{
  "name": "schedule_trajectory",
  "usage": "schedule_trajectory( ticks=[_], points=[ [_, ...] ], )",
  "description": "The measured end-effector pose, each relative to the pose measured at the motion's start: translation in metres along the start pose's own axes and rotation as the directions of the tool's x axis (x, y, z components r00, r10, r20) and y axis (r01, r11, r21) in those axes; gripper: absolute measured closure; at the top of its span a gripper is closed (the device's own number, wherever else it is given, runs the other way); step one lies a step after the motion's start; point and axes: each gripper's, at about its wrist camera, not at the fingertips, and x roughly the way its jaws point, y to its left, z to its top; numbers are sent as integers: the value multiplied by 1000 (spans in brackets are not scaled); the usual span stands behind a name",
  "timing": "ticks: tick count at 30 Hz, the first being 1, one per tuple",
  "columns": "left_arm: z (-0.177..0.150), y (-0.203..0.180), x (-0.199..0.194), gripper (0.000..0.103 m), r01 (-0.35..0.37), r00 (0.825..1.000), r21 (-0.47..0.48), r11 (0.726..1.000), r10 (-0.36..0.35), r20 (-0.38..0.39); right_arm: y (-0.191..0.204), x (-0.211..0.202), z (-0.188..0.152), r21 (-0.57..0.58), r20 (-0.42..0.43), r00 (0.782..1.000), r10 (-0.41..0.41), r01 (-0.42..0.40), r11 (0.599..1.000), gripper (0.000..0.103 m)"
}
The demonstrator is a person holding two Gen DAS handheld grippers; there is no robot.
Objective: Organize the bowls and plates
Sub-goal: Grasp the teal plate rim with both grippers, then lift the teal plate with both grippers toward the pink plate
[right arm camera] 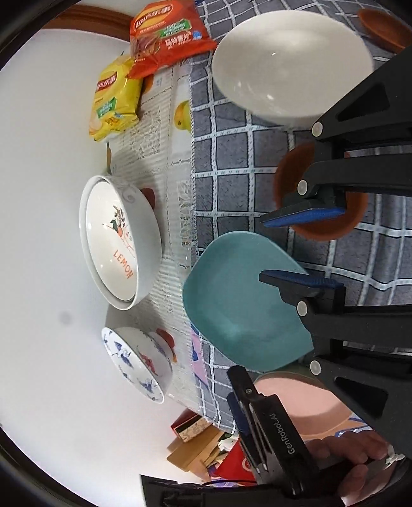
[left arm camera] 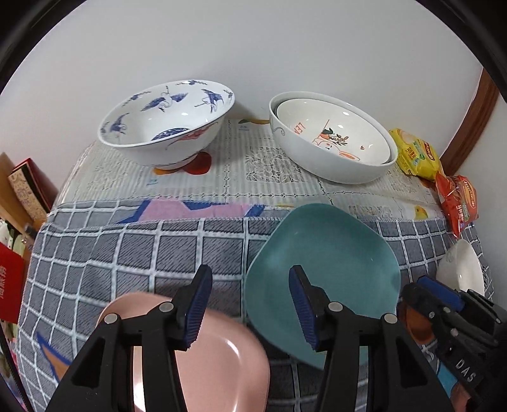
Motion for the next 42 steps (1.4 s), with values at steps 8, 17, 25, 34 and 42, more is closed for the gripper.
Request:
schedule_trajectory(
  ticks=[8, 17, 25, 34, 42],
  points=[
    [10, -5, 27, 65, 33, 998, 7, 999, -33, -47, 0, 25, 8, 3, -31, 1000, -6, 6, 1000, 74],
    [12, -11, 48, 84, -20, 997, 28, 999, 22, -71, -3, 43, 12, 7, -54, 998, -34, 35, 999, 87],
    [13, -10, 24, 87, 11, 999, 19, 1000, -10, -36, -8, 23, 17, 38, 4, 999, -33, 33, 999, 97],
    [-1, -15, -24, 88, 31, 999, 23, 999, -31, 10, -1, -24, 8, 46, 67, 997, -37, 34, 998, 97],
    [-22, -18, -55, 88, 47, 999, 29, 998, -48, 27, 3, -63, -11, 60, 103, 993, -55, 49, 997, 99]
  ],
)
